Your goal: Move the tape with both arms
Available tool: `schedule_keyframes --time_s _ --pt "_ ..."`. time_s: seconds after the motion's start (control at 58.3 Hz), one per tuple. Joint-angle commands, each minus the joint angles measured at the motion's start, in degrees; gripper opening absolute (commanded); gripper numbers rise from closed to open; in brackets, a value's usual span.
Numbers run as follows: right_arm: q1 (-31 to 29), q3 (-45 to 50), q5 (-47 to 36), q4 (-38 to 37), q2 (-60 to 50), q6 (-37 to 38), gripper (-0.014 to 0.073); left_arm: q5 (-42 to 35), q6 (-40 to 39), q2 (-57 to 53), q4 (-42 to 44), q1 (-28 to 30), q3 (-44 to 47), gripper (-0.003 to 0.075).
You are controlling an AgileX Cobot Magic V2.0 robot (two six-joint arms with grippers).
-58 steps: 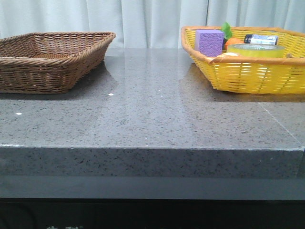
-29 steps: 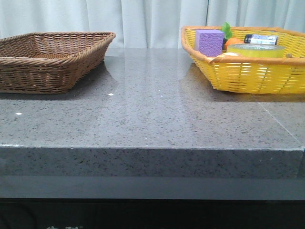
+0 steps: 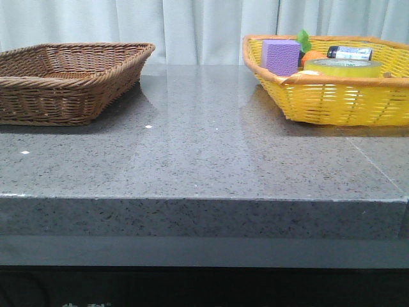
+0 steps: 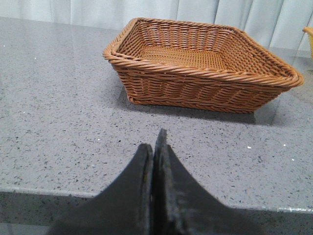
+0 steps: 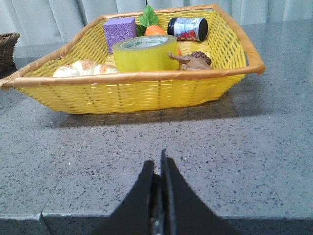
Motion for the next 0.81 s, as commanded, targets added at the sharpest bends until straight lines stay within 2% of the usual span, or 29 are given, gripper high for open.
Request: schedule_keyframes --time_s 0.0,0.103,0.274,0.377,0.532,0.789 --pt "-0.26 -1.50 -4.97 -0.49 -1.47 -0.27 -0.0068 -6.68 -0.49 -1.03 -0.20 0.11 2.19 -0.0020" --pt "-0.26 -2.53 -6.57 -0.33 -1.47 -0.27 -0.0068 -10.46 -0.60 -1.03 -0.29 0.11 0.96 -0.0020" --pt "-0.26 -9.25 -1.20 -0.64 -0.85 -0.47 -0.0067 -9.04 -0.60 0.82 -0.07 0.11 -7.63 -0.0020" --pt "-0.26 -15.49 3.59 -0.64 2.21 -0.47 -0.0067 -6.82 -0.60 5.74 -0.07 0.11 -14.19 -0.0020" --pt "-0.26 -22.55 6.53 -0.64 10.39 -0.47 -0.0067 -4.70 -0.60 17.52 -0.07 0.11 -22.18 -0.0020" --pt "-0.26 -27.79 6.66 -0.64 21.26 -0.47 -0.0067 -4.93 -0.60 28.86 -0.07 0.11 -26.60 -0.0020"
